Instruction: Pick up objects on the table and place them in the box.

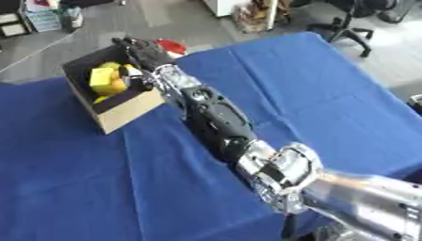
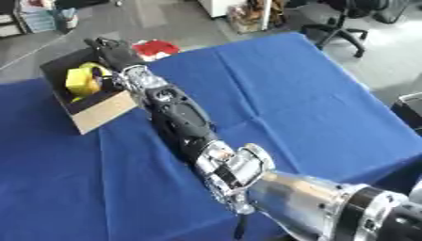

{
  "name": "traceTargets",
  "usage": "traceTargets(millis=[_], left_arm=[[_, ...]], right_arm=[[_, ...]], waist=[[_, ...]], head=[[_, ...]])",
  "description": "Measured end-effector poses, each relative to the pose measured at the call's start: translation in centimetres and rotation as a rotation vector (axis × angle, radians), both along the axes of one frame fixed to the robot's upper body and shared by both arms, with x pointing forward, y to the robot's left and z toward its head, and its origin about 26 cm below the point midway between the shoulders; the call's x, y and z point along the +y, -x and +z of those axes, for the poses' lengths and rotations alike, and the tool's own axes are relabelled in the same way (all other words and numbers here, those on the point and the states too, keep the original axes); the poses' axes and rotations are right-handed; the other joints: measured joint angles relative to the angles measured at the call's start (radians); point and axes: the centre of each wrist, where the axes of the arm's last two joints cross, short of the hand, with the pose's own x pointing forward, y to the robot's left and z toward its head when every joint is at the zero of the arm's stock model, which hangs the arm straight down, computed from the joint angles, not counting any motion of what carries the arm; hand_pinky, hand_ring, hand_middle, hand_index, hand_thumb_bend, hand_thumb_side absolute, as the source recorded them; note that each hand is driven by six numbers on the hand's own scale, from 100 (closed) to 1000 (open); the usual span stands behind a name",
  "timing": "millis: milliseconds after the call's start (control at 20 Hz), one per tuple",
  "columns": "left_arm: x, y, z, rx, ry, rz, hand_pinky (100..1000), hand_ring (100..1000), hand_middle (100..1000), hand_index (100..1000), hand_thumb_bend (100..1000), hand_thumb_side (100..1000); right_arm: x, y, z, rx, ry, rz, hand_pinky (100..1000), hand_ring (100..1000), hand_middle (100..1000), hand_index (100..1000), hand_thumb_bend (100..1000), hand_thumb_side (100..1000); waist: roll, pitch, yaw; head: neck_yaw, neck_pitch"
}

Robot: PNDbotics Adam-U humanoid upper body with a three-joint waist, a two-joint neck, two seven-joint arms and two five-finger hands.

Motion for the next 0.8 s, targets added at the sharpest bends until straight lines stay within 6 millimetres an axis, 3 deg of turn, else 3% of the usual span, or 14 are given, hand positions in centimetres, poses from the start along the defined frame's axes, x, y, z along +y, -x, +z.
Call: traceTargets(millis=[100, 250, 350, 500, 700, 800], left_arm=[[0.0, 0.0, 0.0, 0.0, 0.0, 0.0, 780, 627, 626, 810, 100, 638], [0.0, 0.0, 0.0, 0.0, 0.0, 0.0, 780, 628, 626, 809, 100, 641], [0.0, 0.0, 0.0, 0.001, 0.0, 0.003, 780, 628, 626, 809, 100, 641], [0.1, 0.1, -0.1, 0.002, -0.001, 0.013, 780, 628, 626, 808, 100, 641], [0.4, 0.1, -0.3, 0.006, -0.005, 0.036, 779, 631, 627, 807, 100, 638], [0.5, 0.1, -0.4, 0.005, -0.006, 0.049, 779, 632, 629, 807, 100, 639]], right_arm=[[0.0, 0.0, 0.1, -0.005, -0.001, 0.004, 862, 793, 868, 1000, 100, 226], [0.1, 0.0, 0.8, -0.04, -0.029, 0.03, 852, 767, 818, 1000, 100, 100], [-0.5, 0.1, 1.5, -0.07, -0.083, 0.069, 848, 756, 800, 1000, 100, 100], [-2.6, 0.6, 2.4, -0.098, -0.199, 0.14, 841, 742, 783, 1000, 100, 100], [-6.4, 3.2, 1.8, -0.081, -0.399, 0.224, 833, 725, 764, 976, 100, 100], [-7.9, 5.1, 1.6, -0.06, -0.501, 0.266, 829, 717, 758, 939, 100, 178]], waist=[[0.0, 0.0, -0.003], [0.0, 0.0, -0.011], [0.0, 0.0, -0.022], [-0.002, 0.0, -0.043], [-0.032, 0.0, -0.075], [-0.044, 0.0, -0.088]], head=[[0.001, 0.0], [0.009, 0.0], [0.025, 0.001], [0.057, 0.001], [0.114, 0.001], [0.149, 0.001]])
